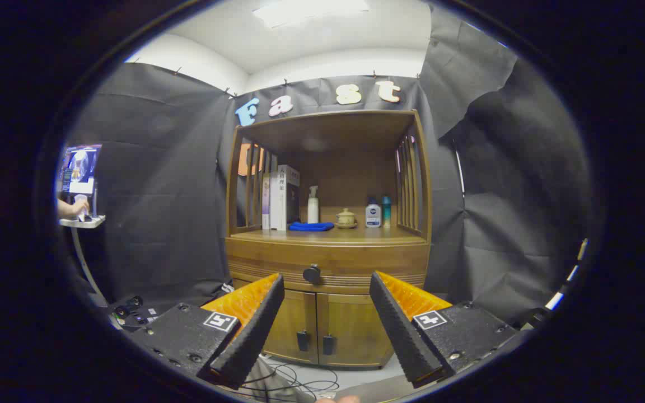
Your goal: Pull open the drawer, take out the items inside it, and place them on the countertop above the cabinet.
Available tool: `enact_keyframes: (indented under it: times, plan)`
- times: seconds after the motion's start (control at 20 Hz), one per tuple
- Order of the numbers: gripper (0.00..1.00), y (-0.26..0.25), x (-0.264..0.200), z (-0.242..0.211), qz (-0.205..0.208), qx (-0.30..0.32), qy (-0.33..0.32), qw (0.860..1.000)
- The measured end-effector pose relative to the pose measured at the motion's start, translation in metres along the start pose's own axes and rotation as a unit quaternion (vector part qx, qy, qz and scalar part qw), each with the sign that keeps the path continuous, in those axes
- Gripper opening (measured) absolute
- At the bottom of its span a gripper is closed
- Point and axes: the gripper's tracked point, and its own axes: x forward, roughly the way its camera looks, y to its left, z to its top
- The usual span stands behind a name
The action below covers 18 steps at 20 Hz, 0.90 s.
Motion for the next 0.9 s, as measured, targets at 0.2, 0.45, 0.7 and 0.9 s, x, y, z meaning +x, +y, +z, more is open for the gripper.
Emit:
enact_keyframes:
  times: [0.2,0.45,0.7,0.9]
  plan:
    - [0.99,-0.0008,-0.0002,-0.0027,0.000,-0.002,0.000,1.000]
    - [0.99,-0.0016,0.0008,-0.0030,0.000,-0.003,-0.001,1.000]
    - [0.99,-0.0006,0.0017,-0.0032,0.000,-0.003,-0.003,1.000]
    - [0.99,-0.0001,0.0025,-0.0068,0.001,-0.006,0.000,1.000]
